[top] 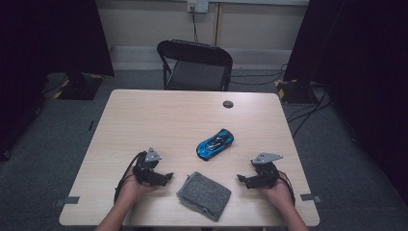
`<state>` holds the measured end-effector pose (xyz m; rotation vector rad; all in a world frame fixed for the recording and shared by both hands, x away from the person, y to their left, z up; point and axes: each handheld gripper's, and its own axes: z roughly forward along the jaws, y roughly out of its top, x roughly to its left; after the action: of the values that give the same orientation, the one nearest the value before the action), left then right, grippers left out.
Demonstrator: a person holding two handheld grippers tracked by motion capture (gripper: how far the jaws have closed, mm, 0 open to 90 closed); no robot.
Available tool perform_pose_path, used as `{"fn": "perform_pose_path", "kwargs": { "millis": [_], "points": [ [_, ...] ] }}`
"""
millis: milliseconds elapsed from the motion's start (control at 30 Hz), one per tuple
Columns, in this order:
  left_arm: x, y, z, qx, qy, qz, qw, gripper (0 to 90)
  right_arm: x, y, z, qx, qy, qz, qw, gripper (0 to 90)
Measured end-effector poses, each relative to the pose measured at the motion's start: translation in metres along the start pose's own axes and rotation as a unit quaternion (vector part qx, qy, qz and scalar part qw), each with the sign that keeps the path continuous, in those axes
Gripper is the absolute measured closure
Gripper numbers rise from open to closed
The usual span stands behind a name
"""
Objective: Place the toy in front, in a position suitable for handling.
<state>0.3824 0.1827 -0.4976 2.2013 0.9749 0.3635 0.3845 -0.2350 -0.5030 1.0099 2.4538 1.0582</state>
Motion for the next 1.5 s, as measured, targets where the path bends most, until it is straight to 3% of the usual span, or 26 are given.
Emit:
{"fn": "perform_pose_path", "kwargs": {
  "millis": [67,133,233,333,367,533,733,900,1000,1433,1500],
  "points": [
    [-0.001,0.003,-0.003,0.002,-0.018,-0.005,0.9998,15.1,0.000,0.000,0.000,0.000,0.000,0.001,1.0000,13.5],
    [-0.001,0.005,-0.006,-0.003,-0.029,-0.005,0.9996,17.3,0.000,0.000,0.000,0.000,-0.001,0.000,1.0000,13.6],
    [-0.001,0.008,-0.010,0.000,-0.035,-0.012,0.9993,16.7,0.000,0.000,0.001,0.000,-0.001,0.000,1.0000,13.5],
    [-0.003,0.010,-0.009,0.010,-0.023,-0.011,0.9996,18.3,0.000,0.001,0.001,0.000,-0.001,0.001,1.0000,13.6],
    [-0.005,0.011,-0.007,0.018,-0.017,0.009,0.9996,18.7,0.000,0.001,0.001,0.000,-0.001,0.001,1.0000,13.6],
    [-0.008,0.017,-0.005,0.013,-0.029,0.038,0.9988,17.6,0.000,0.001,0.001,0.000,-0.001,0.001,1.0000,13.6],
    [-0.005,0.037,-0.009,-0.019,-0.052,0.021,0.9983,15.4,0.000,0.001,0.001,-0.001,-0.001,0.001,1.0000,13.6],
    [-0.006,0.049,-0.005,-0.021,-0.047,0.017,0.9985,15.3,0.000,0.001,0.001,-0.001,-0.002,0.001,1.0000,13.6],
    [-0.009,0.056,0.003,-0.017,-0.062,0.013,0.9978,15.4,0.000,0.001,0.001,-0.001,-0.002,0.001,1.0000,13.6],
    [-0.011,0.083,0.019,-0.019,-0.054,0.033,0.9978,16.3,0.000,0.001,0.001,-0.001,-0.001,0.001,1.0000,13.6],
    [-0.012,0.088,0.021,-0.023,-0.059,0.027,0.9976,15.7,0.000,0.001,0.001,-0.001,-0.001,0.001,1.0000,13.7]
  ]
}}
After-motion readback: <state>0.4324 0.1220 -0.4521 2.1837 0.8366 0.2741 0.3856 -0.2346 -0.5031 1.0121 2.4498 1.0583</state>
